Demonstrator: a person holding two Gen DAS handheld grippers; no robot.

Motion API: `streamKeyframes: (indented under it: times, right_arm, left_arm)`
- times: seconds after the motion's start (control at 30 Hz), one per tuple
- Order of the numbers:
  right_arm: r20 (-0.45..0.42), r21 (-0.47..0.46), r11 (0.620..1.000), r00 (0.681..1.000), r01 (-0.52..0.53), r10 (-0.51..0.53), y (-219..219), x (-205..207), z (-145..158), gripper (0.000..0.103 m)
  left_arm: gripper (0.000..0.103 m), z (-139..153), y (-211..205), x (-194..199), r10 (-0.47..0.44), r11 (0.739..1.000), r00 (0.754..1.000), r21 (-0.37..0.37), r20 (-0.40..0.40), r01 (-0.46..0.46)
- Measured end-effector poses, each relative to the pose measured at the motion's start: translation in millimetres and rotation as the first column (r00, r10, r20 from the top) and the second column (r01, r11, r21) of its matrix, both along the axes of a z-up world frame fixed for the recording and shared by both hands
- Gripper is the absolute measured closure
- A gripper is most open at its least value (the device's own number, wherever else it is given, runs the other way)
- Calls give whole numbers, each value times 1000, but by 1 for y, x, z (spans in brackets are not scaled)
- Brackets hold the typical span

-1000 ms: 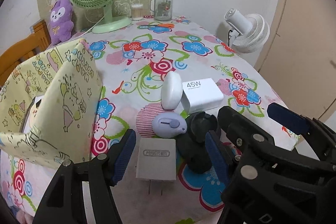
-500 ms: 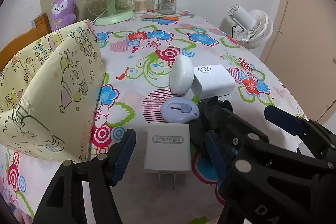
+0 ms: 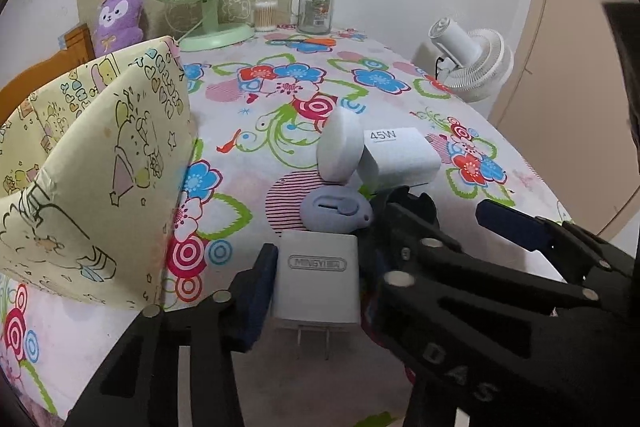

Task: Organize rigid objects
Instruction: 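Close the left tool on the white MINGYIHE charger while the right tool approaches the black round object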

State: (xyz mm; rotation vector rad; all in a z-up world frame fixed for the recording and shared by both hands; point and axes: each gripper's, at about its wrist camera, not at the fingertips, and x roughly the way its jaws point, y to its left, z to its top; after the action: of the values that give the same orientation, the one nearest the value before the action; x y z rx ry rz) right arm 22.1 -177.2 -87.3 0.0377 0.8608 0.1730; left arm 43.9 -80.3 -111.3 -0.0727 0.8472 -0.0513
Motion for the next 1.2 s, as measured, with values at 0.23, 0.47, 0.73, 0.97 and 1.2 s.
streamKeyframes:
  times: [0.23,0.47,0.73,0.97,1.2]
  right_arm:
    - [-7,-1,1000,1000,-17,17,4,2,-1,42]
    - [-6,7,998,998,-62,62,14,3,0,61]
    - [7,-9,1000,1000,14,-14,-6,9,0,61]
    - [3,21,998,998,58,-58,-23,12,-1,61]
    - [-3,10,999,999,45,-45,-19,8,-3,58]
  left_arm:
    - [60,0,3,0,0,1000,1000,-5,7,0]
    - [61,1,5,3,-7,1000,1000,-1,5,7]
    - [62,1,3,12,1,1000,1000,-7,4,-1]
    - [61,1,1,12,10,1000,1000,-4,10,-9]
    - [57,-3,1,7,22,1000,1000,11,4,-22]
